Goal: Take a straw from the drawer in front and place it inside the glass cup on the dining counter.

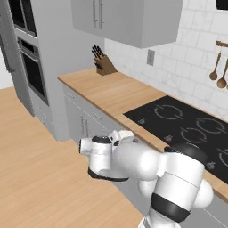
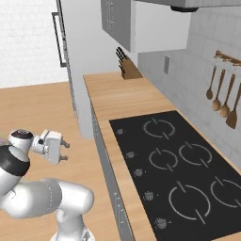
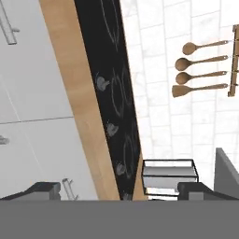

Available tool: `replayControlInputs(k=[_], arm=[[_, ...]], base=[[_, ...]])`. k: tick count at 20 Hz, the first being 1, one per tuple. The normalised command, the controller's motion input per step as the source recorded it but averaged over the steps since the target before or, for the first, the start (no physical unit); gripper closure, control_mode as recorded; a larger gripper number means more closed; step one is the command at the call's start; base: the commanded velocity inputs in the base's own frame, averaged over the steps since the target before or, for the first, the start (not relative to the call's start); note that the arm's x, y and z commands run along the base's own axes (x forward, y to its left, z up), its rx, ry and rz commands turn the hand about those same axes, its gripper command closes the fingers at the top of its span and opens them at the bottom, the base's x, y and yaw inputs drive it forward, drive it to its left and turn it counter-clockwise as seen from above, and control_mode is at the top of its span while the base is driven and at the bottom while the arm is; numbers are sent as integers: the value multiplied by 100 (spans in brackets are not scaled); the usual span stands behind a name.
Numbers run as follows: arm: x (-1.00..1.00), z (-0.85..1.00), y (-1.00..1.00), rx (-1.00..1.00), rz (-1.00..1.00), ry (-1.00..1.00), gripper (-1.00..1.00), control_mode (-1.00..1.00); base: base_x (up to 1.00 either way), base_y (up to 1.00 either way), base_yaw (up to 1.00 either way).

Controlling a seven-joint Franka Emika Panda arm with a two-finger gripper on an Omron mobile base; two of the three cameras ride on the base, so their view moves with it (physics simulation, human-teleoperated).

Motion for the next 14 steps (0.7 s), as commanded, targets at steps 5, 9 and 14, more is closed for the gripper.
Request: replayControlInputs(k=[5,9,14], arm=[[27,-52,-39,-26,-4,-2,-100,-100],[37,-36,-40,-9,0,-1,-100,-100],[59,-44,-30,0,1,-3,-100,-100]], base=[[0,0,0],[0,0,0],[0,0,0]])
